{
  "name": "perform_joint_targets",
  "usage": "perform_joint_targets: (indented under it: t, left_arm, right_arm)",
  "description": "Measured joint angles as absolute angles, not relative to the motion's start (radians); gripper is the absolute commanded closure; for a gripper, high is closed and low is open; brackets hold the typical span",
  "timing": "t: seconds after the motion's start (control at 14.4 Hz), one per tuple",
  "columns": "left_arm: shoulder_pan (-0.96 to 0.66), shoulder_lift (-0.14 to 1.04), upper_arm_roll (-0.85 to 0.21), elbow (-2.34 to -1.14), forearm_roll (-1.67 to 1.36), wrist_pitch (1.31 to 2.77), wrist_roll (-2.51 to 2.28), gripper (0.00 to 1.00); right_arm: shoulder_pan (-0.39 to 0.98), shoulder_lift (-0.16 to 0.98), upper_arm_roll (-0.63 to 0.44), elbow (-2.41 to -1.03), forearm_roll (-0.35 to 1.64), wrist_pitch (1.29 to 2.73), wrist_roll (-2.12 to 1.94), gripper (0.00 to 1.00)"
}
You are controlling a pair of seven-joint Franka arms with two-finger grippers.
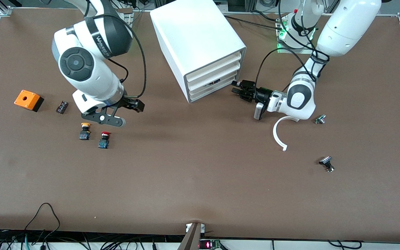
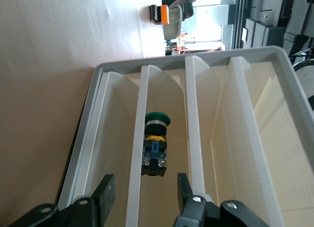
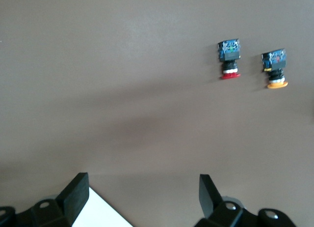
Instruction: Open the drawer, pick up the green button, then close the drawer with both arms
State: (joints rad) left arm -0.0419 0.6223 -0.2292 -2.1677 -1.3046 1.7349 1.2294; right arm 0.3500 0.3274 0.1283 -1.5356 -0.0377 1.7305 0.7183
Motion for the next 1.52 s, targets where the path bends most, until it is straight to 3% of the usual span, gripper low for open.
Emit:
perform_joint_targets:
  t: [0.35, 0.76, 1.04, 1.52]
  left_arm:
    - [-0.042, 0.653, -0.257, -2.183, -1.309, 1.735, 1.248, 0.53]
    - [-0.058, 0.669, -0.26, -2.207, -1.309, 1.734, 1.252, 0.57]
    - [-0.07, 0.693, -0.26, -2.208, -1.31, 1.734, 1.253, 1.0]
    - [-0.064, 0.694, -0.26, -2.205, -1.315, 1.727, 1.258, 1.0]
  right_arm:
    - [0.368, 0.334, 0.128, -1.536, -0.039, 1.73, 0.753, 0.01]
    - [0.402, 0.335, 0.128, -1.534, -0.039, 1.735, 0.869, 0.01]
    - [0.405, 0.365, 0.128, -1.476, -0.039, 1.757, 0.959, 0.01]
    - [0.412, 0.433, 0.128, -1.378, -0.039, 1.889, 1.065, 0.01]
